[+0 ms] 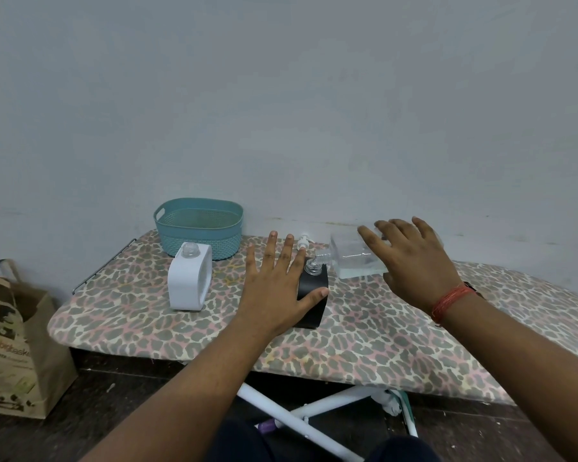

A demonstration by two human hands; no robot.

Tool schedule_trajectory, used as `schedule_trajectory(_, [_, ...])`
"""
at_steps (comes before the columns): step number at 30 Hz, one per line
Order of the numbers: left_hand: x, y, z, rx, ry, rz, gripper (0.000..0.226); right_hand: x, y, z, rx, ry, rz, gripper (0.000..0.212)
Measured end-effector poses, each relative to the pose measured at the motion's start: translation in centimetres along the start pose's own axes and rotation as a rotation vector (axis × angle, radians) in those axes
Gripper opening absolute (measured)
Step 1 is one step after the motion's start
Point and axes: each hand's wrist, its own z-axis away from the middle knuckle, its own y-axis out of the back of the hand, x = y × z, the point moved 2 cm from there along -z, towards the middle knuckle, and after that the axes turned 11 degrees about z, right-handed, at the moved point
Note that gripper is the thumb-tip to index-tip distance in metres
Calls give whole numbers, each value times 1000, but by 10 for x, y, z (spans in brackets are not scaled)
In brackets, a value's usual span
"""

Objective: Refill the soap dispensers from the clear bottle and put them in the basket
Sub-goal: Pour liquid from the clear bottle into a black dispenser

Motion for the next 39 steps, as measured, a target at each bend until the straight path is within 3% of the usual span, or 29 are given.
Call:
schedule_trajectory(7, [0, -1, 0, 7, -1, 1, 99, -5, -6, 6, 38, -39, -19, 83])
schedule_trajectory(14, [0, 0, 1, -8, 6, 7, 99, -17, -20, 18, -2, -136, -135, 94])
schedule_trajectory(20, [-1, -1, 2, -16, 16, 22, 98, -36, -35, 34, 16, -280, -428, 98])
schedule_trajectory(24, [-2, -2, 0, -17, 22, 46, 98, -40, -49, 41, 42, -564, -841, 90])
schedule_trajectory(28, [-3, -6, 0, 1, 18, 62, 98, -37, -57, 46, 24, -773, -1055, 90])
schedule_trajectory(39, [-3, -6, 2, -11, 34, 74, 100, -49, -67, 59, 38, -923, -1180, 90])
